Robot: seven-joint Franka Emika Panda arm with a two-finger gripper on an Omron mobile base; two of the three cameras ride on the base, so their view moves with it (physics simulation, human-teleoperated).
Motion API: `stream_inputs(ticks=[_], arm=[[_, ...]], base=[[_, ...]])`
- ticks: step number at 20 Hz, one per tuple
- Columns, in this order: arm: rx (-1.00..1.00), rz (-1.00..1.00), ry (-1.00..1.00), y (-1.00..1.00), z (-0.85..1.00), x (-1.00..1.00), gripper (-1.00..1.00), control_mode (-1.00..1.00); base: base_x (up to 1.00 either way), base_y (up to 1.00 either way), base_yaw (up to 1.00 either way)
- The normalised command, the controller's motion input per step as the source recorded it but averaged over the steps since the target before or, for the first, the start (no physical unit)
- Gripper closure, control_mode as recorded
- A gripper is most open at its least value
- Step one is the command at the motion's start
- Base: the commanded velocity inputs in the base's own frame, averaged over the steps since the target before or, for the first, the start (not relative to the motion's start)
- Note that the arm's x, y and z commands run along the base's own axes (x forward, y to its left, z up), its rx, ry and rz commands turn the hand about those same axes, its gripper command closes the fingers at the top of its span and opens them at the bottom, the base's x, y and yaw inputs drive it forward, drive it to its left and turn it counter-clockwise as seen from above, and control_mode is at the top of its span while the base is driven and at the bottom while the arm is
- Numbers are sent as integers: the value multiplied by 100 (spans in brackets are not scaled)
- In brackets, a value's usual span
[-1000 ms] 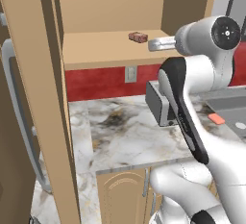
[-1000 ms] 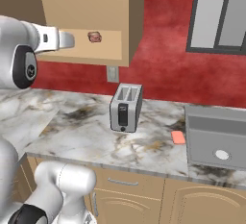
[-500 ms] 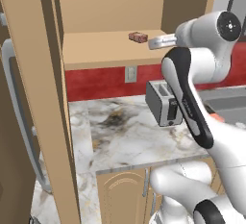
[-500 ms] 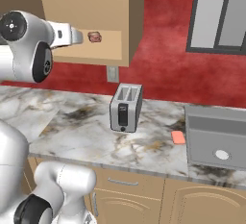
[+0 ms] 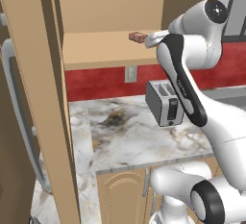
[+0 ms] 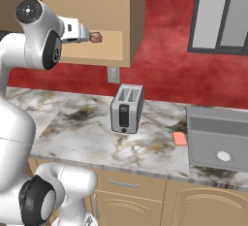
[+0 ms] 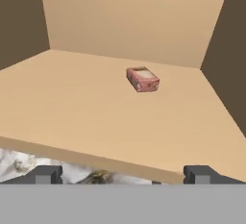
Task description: Locate and retrieve the bar soap and bar soap from the cabinet. Place them next to the sink.
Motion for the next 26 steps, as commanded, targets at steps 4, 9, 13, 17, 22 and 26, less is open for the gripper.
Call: stream_inputs(ticks=[4,9,13,17,22,26], arm=[[-1,0,6,1,0,19,-100,-100],[0,1,0,0,-12,23,-100,-100],[0,0,0,0,-24,24,-100,-100],[0,0,0,0,-16,29,-100,-100],[-1,0,1,0,0,33,-100,-100],[-1,0,3,0,0,30,-100,-100]], base=[[0,0,0],[0,0,0],[0,0,0],[0,0,0],[0,0,0],[0,0,0]])
